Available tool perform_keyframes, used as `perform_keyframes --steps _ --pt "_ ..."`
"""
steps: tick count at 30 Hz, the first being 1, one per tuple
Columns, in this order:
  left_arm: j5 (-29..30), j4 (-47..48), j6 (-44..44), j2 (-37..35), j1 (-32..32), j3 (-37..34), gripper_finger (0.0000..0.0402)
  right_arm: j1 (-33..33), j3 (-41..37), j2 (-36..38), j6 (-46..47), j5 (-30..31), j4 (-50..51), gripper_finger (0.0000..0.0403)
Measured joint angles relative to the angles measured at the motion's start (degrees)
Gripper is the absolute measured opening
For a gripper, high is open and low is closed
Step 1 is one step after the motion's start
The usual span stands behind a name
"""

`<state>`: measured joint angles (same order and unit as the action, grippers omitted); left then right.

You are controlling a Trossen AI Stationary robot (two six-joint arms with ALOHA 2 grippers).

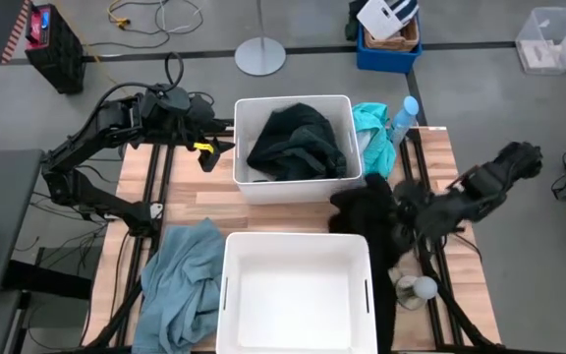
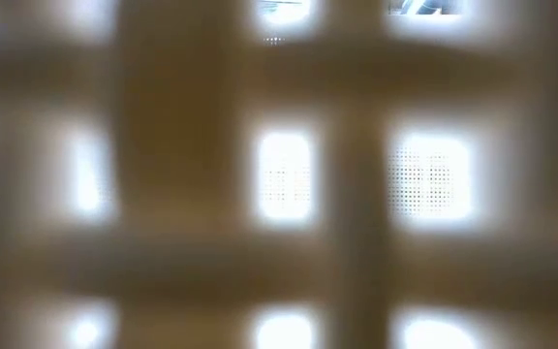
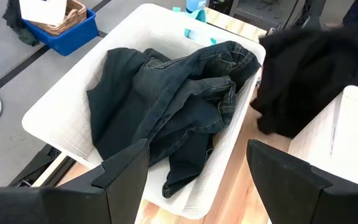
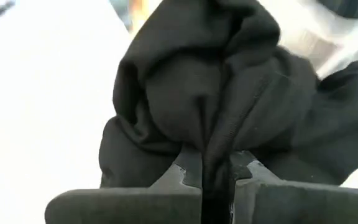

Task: Sort clothes
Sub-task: Put the black shirt into the top white bin

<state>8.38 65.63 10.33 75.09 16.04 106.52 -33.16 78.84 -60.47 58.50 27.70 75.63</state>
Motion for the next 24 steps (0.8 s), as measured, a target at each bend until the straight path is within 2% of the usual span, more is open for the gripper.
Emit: perform_keyframes --steps 4,7,11,18,21,24 --pt "0.0 0.0 0.0 0.0 0.0 0.0 0.0263 4.1 7.1 0.0 -10.2 5.2 -3.0 0.0018" --pt "0.0 0.0 0.4 0.0 0.0 0.0 0.0263 7.5 11.5 0.0 -20.2 7.5 -9.7 0.0018" --pt "0.0 0.0 0.9 0.0 0.0 0.0 0.0263 12.3 14.3 0.1 -36.5 8.6 -25.1 0.0018" --pt "0.1 0.0 1.9 0.0 0.0 0.0 0.0263 21.4 14.4 -2.3 -63.4 8.7 -57.1 0.0019" --pt "1.2 0.0 3.0 0.0 0.0 0.0 0.0263 24.5 14.4 -4.4 -70.9 8.7 -66.6 0.0019" --pt "1.8 0.0 3.5 0.0 0.0 0.0 0.0263 27.5 14.4 -6.4 -73.4 8.6 -68.9 0.0018"
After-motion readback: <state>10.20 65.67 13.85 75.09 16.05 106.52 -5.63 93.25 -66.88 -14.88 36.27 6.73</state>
